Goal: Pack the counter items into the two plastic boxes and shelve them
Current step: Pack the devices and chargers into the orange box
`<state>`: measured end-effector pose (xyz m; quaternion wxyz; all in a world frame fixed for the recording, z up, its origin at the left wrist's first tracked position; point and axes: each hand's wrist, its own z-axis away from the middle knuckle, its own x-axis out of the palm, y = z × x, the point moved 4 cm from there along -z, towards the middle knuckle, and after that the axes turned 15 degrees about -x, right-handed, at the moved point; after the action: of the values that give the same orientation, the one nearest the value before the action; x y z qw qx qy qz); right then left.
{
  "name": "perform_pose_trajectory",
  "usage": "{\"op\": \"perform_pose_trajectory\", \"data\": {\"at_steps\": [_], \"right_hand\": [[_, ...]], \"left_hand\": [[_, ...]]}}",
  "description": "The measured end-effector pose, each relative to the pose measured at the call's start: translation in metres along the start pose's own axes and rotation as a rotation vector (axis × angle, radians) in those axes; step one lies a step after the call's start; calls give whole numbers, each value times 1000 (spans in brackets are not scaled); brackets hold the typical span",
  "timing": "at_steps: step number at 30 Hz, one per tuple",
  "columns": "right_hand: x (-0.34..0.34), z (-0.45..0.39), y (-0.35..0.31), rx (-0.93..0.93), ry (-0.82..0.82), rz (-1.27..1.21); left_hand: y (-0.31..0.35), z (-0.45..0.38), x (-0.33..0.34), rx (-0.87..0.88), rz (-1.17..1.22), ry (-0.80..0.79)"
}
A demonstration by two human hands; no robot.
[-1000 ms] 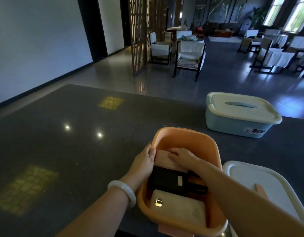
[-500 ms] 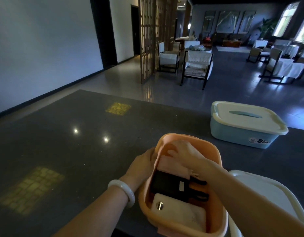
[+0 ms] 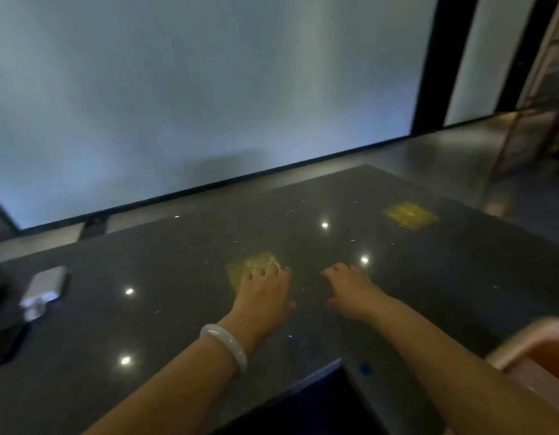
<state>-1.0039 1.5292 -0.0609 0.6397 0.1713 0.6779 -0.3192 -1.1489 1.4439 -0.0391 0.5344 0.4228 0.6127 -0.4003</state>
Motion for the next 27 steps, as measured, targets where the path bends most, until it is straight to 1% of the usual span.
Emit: {"op": "perform_pose_trajectory", "data": {"at_steps": [4, 8, 13, 17, 22, 27], "right_hand": [[14, -63, -88, -192, -93, 31], [25, -113, -167, -316, -145, 42], [41, -167, -260, -438, -142, 116], [68, -214, -336, -494, -239, 63], [106, -268, -424, -557, -284, 7], [144, -309, -479, -538, -323, -90]], "left_hand": [[-98, 20, 2, -187, -57, -22], [-185, 39, 10, -327, -82, -57], [-286, 55, 23, -462, -56, -75], [-368, 67, 33, -577, -64, -82], [-458, 94, 55, -732, -25, -104], [-518, 108, 77, -871, 93, -162]]}}
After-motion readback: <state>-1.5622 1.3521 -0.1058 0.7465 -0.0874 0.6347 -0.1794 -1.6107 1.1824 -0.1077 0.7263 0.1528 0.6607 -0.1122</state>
